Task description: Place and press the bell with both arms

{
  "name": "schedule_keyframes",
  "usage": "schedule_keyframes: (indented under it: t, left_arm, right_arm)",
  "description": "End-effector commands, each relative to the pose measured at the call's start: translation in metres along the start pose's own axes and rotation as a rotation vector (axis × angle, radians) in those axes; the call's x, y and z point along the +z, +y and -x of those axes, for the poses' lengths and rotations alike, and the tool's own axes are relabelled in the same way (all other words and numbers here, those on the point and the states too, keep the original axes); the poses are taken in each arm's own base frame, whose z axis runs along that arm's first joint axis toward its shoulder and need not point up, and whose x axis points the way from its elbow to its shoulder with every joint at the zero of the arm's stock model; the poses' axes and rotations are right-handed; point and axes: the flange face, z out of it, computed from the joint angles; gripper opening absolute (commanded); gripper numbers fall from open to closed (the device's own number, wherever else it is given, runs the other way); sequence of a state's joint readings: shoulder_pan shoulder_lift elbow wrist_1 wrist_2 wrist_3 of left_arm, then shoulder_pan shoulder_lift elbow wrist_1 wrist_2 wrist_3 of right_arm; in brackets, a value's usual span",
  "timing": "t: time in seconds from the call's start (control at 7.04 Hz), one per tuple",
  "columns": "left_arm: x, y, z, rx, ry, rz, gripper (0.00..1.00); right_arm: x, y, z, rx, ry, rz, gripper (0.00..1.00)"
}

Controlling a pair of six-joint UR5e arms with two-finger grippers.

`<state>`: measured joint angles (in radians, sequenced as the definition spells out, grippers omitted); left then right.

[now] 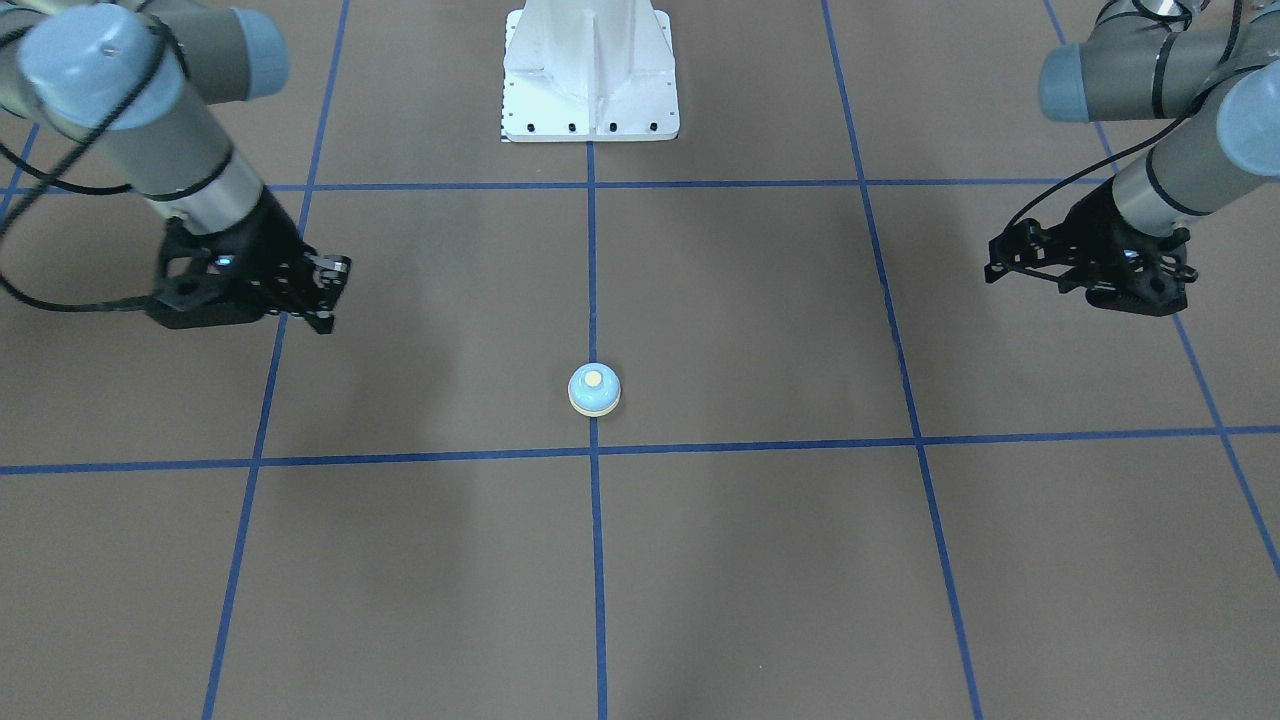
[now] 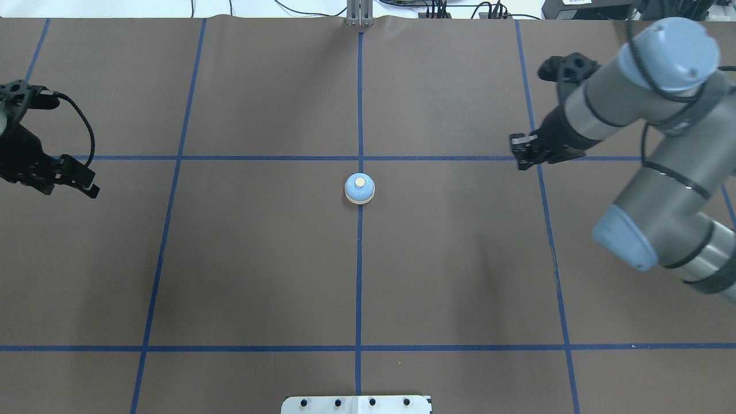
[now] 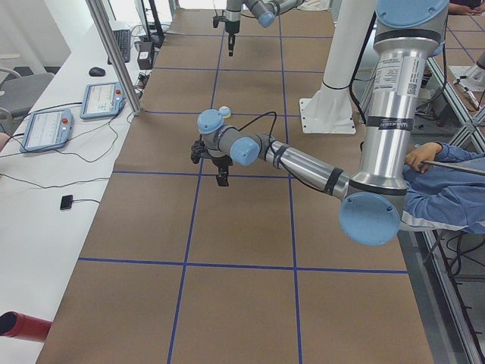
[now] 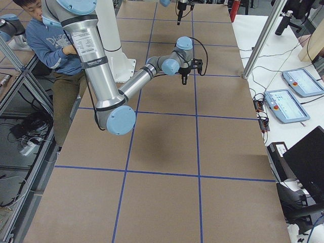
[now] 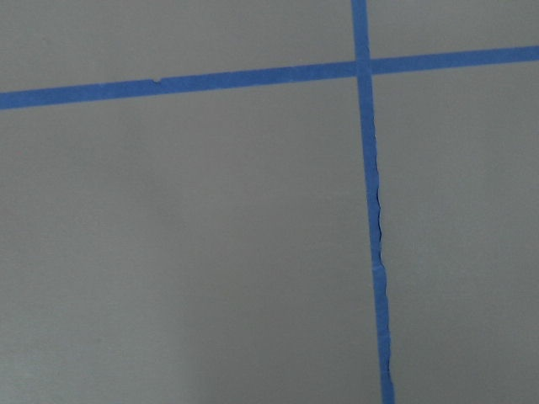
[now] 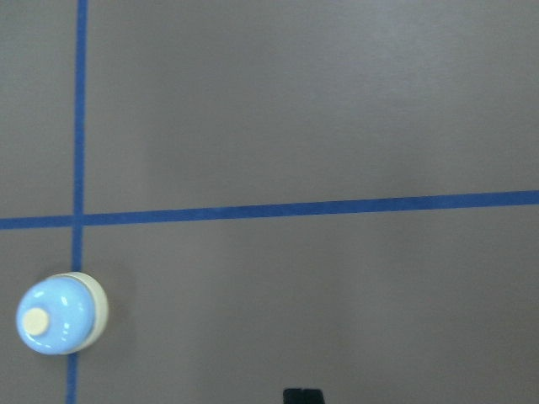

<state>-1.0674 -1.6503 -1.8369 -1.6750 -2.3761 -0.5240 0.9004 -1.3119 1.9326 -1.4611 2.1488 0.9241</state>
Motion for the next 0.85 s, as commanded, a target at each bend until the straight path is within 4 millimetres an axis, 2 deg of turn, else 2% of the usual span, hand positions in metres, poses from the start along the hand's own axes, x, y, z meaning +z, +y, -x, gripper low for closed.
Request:
schedule_keyframes:
  t: [0.0, 0.14, 0.28, 0.43, 0.57, 0.71]
  left_arm:
    - [-0.028, 0.025, 0.084, 0.08, -0.039, -0.036, 0.99]
    - [-0.046, 0.045, 0.132, 0.108, -0.06, -0.06, 0.99]
    - [-0.054, 0.072, 0.177, 0.138, -0.079, -0.063, 0.99]
    - [-0.065, 0.091, 0.208, 0.158, -0.097, -0.078, 0.99]
    - [-0.074, 0.118, 0.24, 0.169, -0.106, -0.09, 0.99]
    - [-0.08, 0.134, 0.256, 0.153, -0.103, -0.099, 0.99]
  right_arm:
    - [-0.045, 0.023, -0.164, -0.11, 0.051, 0.019, 0.99]
    - [-0.059, 0.036, -0.232, -0.172, 0.067, 0.036, 1.0]
    - [-0.077, 0.042, -0.303, -0.188, 0.083, 0.032, 1.0]
    - [-0.086, 0.054, -0.364, -0.202, 0.079, 0.033, 1.0]
    - [-0.095, 0.065, -0.403, -0.187, 0.076, 0.023, 1.0]
    - [-0.098, 0.074, -0.417, -0.152, 0.081, 0.021, 1.0]
